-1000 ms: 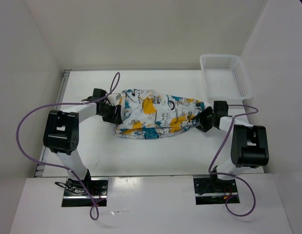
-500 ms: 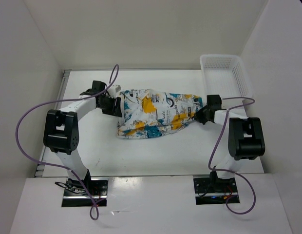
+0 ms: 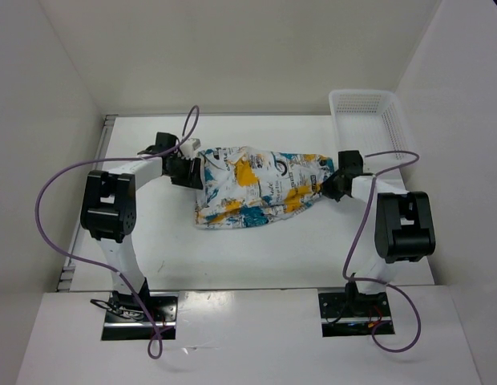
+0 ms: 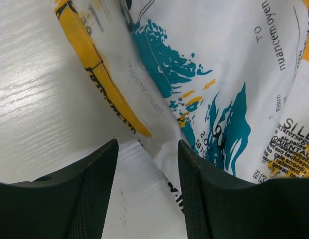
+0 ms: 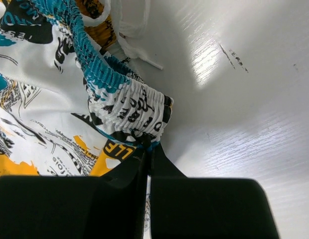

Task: Fold and stack the shorts
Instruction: Fold the shorts

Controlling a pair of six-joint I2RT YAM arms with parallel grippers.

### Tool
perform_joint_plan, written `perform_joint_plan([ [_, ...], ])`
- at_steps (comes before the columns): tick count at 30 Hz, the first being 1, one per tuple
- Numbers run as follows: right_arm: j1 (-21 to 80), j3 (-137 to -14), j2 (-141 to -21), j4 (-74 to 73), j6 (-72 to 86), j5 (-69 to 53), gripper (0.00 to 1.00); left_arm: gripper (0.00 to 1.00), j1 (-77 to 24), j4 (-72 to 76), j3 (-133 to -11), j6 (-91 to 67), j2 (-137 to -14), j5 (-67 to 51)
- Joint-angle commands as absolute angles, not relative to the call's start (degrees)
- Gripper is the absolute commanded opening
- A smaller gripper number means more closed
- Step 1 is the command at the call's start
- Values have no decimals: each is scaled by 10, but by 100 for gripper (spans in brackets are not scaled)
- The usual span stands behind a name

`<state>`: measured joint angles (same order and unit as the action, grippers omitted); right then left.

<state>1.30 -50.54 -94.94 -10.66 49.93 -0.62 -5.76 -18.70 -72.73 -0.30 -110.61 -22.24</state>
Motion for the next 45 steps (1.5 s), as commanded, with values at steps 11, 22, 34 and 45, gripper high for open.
perform_joint_plan([
  [11,143,-642,-877,-196,405,131,0,59,-55,-162,-715,0,-1120,-233],
  [22,316,-731,-887,-220,309,230,0,59,-55,-162,-710,0,-1125,-243],
  [34,463,-836,-961,-220,232,228,0,59,-49,-156,-700,0,-1125,-260],
  [45,555,-972,-1084,-237,159,182,0,58,-28,-156,-665,0,-1102,-265],
])
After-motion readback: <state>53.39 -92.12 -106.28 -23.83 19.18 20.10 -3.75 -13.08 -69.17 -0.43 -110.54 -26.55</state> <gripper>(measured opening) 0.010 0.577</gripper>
